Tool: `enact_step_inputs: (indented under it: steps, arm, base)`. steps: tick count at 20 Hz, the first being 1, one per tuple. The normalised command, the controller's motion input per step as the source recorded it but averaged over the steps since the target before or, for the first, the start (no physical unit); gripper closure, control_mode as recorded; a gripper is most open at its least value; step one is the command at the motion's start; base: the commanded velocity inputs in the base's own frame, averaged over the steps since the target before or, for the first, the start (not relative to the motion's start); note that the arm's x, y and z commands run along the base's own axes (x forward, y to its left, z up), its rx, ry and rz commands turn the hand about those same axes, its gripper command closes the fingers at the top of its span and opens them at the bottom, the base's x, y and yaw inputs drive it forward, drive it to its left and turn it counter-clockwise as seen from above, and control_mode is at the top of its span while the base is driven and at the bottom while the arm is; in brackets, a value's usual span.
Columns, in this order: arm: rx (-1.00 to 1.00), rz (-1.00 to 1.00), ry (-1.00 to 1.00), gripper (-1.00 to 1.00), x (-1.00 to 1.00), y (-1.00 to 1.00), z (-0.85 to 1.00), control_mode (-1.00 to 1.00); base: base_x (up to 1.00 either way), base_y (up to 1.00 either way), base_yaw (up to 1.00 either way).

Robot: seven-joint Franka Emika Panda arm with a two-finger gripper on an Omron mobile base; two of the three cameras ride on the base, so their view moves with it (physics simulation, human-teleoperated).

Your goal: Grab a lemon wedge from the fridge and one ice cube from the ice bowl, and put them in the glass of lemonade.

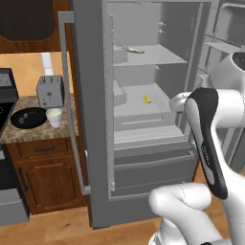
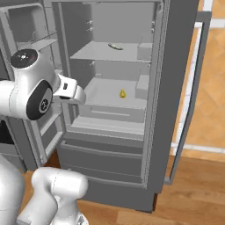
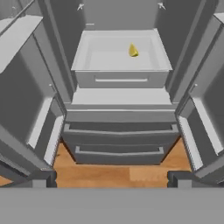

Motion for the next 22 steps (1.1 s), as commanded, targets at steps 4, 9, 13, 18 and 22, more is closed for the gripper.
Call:
enact_step_inputs:
  steps: [4,9,13,18,22]
  arm:
    - [0.0,0.0,0.0,-1.0,0.0,0.0,0.0,1.0]
    - [0.0,0.0,0.0,-1.0,0.0,0.0,0.0,1.0]
    - [0.0,0.0,0.0,-1.0,0.0,0.0,0.0,1.0]
    - [0.0,0.0,0.0,-1.0,0.0,0.0,0.0,1.0]
    - [-0.02,-0.05,0.03,-1.0,0.19,-0.08,-0.52,-1.0]
  base:
    - [0.99,0.0,0.0]
    - [0.67,-0.15,-0.05]
    - [0.51,-0.04,-0.05]
    - [0.26,-0.03,-0.04]
    - [0.0,0.0,0.0]
